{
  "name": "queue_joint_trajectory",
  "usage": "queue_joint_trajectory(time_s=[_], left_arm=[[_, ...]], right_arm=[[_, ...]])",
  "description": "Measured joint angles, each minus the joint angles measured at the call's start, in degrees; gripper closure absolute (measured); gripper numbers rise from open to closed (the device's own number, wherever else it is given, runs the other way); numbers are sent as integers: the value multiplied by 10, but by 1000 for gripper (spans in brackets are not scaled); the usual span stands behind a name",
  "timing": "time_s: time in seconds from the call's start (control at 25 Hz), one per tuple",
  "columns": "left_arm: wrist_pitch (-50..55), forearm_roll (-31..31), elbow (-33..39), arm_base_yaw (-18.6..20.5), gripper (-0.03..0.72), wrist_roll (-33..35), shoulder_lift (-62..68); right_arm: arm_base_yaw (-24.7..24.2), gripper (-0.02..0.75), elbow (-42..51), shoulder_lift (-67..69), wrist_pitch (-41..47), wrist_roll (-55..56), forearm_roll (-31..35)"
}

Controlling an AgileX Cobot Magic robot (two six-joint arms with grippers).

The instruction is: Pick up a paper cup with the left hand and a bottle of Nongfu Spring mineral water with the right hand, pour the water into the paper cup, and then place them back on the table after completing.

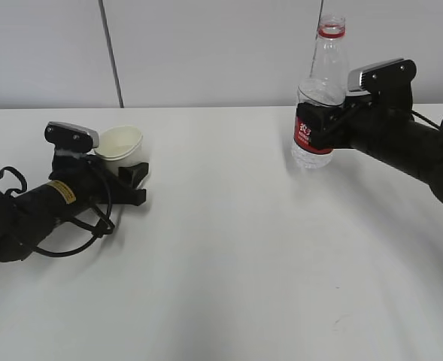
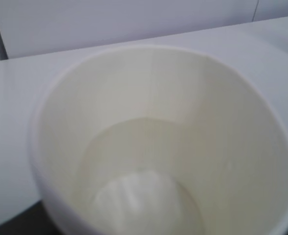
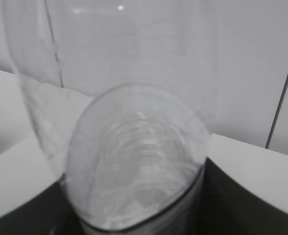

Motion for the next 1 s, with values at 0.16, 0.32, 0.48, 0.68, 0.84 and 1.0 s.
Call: queue_joint_trajectory(time_s=[0.16, 0.32, 0.48, 0.68, 0.84, 1.0], left_arm=[[-10, -2, -5, 0, 294, 0, 12], [-12, -2, -5, 0, 295, 0, 13], [-12, -2, -5, 0, 295, 0, 13], [-12, -2, -5, 0, 286, 0, 13], [-12, -2, -5, 0, 257, 0, 13], [-12, -2, -5, 0, 185, 0, 13]], right_arm=[[0, 364, 0, 0, 0, 0, 0], [0, 364, 0, 0, -1, 0, 0], [0, 364, 0, 0, -1, 0, 0], [0, 364, 0, 0, -1, 0, -1], [0, 364, 0, 0, -1, 0, -1], [0, 364, 0, 0, -1, 0, -1]])
